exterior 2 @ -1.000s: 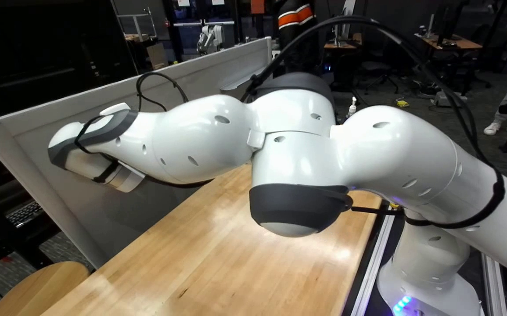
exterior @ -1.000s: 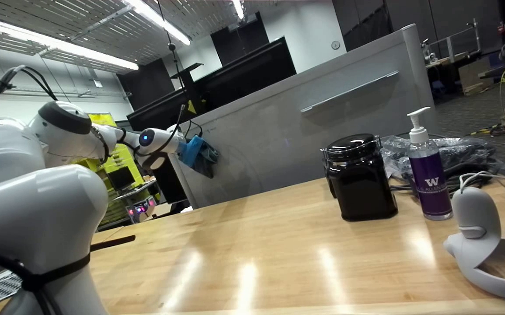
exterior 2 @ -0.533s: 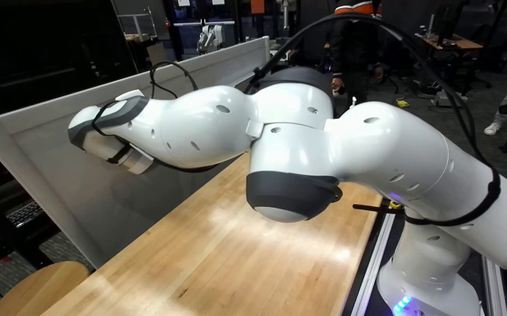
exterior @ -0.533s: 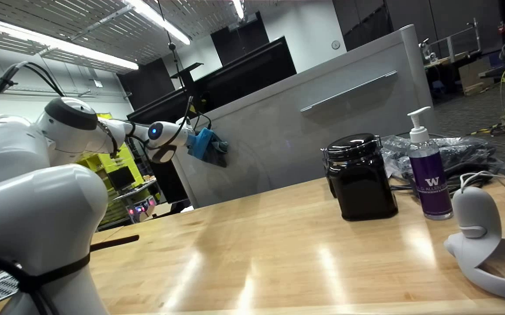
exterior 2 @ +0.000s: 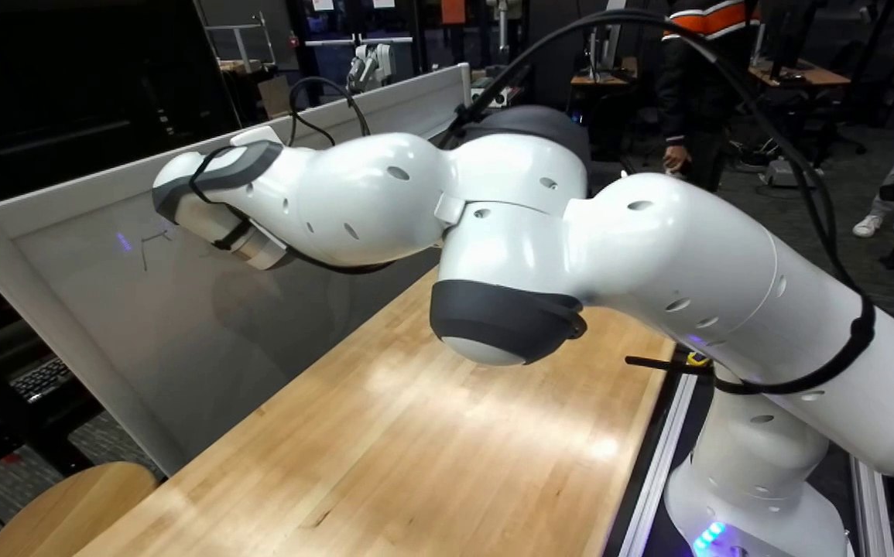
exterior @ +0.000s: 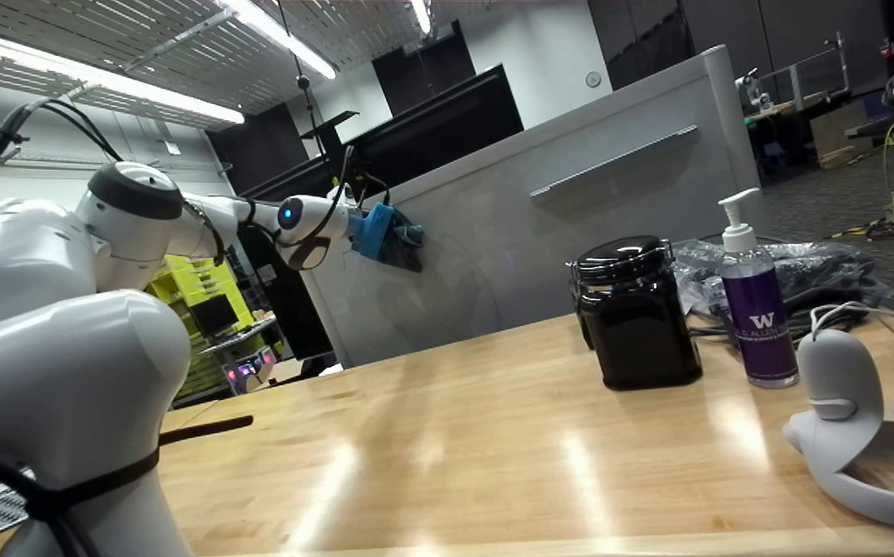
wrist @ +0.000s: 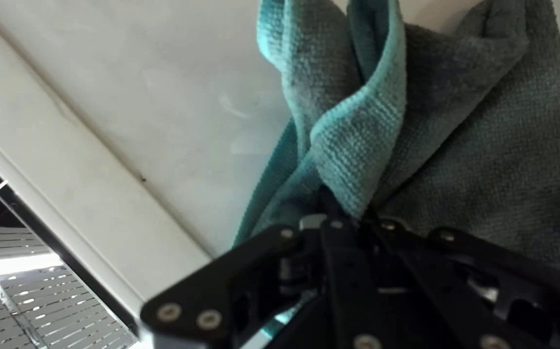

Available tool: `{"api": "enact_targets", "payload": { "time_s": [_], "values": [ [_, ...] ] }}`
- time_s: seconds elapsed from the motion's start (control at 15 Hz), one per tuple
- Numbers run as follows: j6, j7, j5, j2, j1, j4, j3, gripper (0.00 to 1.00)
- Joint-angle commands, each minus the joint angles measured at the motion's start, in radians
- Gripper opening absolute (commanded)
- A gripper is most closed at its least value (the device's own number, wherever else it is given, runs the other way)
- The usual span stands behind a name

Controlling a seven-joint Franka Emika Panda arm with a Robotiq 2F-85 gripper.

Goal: Use the green towel to erase the writings on the white board

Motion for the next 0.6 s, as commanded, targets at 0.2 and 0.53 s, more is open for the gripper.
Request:
{"api": "enact_targets", "payload": {
  "time_s": [0.2, 0.53],
  "values": [
    [0.062, -0.004, 0.005, 0.020, 0.053, 0.028, 0.005, 0.02],
    [0.106, 0.009, -0.005, 0.048, 0.123, 0.051, 0.031, 0.02]
  ]
}}
